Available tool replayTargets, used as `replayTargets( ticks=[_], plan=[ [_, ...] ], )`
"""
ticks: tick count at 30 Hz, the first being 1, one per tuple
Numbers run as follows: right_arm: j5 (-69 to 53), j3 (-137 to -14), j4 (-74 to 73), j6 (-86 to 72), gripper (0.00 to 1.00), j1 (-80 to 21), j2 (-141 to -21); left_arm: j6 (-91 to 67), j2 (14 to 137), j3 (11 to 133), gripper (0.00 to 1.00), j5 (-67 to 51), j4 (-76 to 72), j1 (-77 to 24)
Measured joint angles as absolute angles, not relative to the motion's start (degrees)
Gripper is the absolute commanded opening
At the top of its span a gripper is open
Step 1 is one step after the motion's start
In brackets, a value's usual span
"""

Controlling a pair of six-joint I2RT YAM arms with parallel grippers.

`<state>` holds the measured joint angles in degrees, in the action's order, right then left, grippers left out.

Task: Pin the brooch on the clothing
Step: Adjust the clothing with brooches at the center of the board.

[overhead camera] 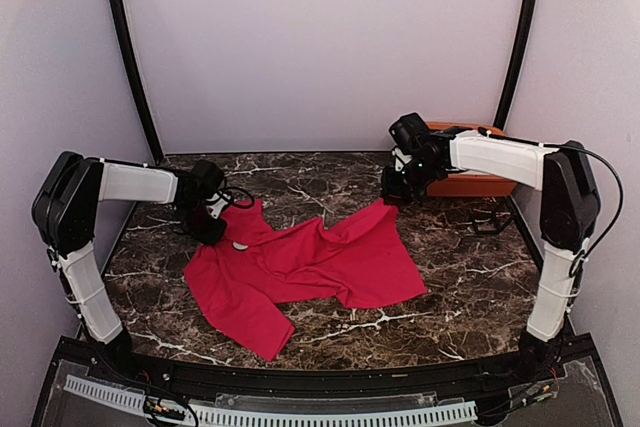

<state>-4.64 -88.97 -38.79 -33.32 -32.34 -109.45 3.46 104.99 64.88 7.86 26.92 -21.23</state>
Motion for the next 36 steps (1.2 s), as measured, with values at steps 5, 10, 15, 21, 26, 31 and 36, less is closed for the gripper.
replayTargets(
  ticks=[5,10,15,21,26,31,36],
  plan=[
    [5.2,-88.3,-40.8,-37.7,0.0,-31.2,-109.0,4.2,103.0,62.8,0.01,9.5,28.3,-17.8],
    [11.7,-88.1,-43.6,-40.1,0.0,-31.2,-109.0,4.5,102.5,62.1,0.01,9.5,28.6,-15.9],
    [15.4,-89.1,-45.8,-40.9,0.13,-31.1,-109.7,4.6,102.5,62.1,0.12,9.5,28.5,-15.6],
    [15.4,-90.6,-46.6,-37.9,0.31,-31.2,-110.8,3.9,100.5,62.0,0.72,10.3,29.2,-14.7],
    [14.6,-89.0,-47.2,-35.4,0.34,-31.8,-107.0,2.3,90.5,61.7,0.97,11.4,28.9,-14.3],
    [12.6,-83.3,-48.1,-34.4,0.34,-34.4,-96.0,0.2,78.5,59.2,0.99,7.1,27.9,-15.0],
    [8.5,-74.7,-48.1,-35.7,0.34,-42.1,-88.8,-0.6,71.8,55.4,0.99,1.8,28.6,-23.2]
  ],
)
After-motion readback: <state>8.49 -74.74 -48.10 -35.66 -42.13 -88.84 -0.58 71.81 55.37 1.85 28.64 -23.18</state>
